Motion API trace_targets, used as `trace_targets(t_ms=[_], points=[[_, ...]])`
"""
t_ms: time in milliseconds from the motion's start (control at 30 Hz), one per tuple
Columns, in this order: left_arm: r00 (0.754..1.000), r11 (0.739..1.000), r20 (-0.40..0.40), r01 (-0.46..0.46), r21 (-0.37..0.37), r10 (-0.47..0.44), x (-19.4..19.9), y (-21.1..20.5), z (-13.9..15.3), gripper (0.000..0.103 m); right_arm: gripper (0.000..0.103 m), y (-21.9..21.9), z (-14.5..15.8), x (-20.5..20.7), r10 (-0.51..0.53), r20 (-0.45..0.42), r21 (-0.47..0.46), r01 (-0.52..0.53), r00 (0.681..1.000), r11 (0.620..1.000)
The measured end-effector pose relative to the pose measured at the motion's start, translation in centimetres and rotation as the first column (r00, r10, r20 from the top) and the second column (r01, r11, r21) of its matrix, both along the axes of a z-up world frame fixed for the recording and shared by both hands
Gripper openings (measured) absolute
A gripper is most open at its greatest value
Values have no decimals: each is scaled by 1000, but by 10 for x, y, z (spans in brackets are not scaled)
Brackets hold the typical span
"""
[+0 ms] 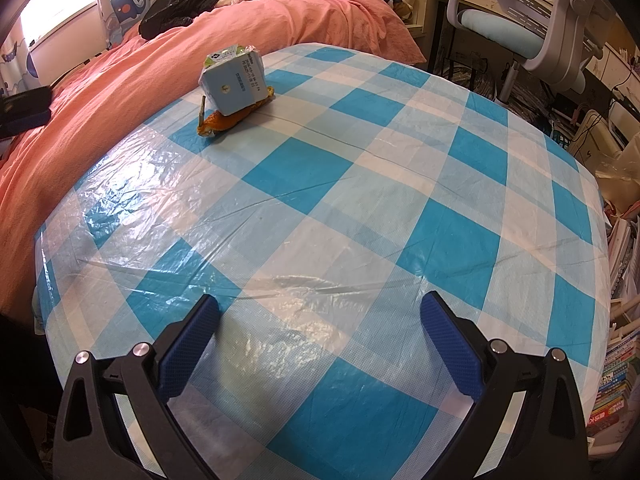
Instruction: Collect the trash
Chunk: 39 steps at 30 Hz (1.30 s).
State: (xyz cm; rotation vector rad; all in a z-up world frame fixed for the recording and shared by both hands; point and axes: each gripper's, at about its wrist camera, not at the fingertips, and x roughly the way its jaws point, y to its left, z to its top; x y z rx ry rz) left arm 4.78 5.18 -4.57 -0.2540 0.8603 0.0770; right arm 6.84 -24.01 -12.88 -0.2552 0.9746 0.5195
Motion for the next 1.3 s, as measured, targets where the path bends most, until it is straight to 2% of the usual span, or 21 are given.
trace_targets(t_ms=[67,200,333,467,800,1167,1267,1300], points=[[1000,1000,-2,-28,0,28,10,7,-6,95,96,0,0,0,0,0,0,0,1000,1000],[999,997,-30,-23,68,25,24,2,-15,95,96,0,0,0,0,0,0,0,1000,1000],[998,997,-57,22,76,-18,30,-19,-21,95,96,0,0,0,0,0,0,0,1000,1000],[997,990,-46,60,131,-54,32,-37,-13,95,96,0,0,0,0,0,0,0,1000,1000],[995,987,-32,101,126,-98,34,-45,1,95,96,0,0,0,1,0,0,-1,1000,1000],[998,995,-35,61,73,-58,34,-26,1,95,96,0,0,0,-2,-3,0,2,1000,1000],[999,997,-22,37,66,-36,34,-19,4,95,96,4,2,3,-13,-37,-33,12,999,999],[1000,998,-20,26,62,-25,35,-16,4,95,96,6,8,2,-31,-19,-39,30,999,999]])
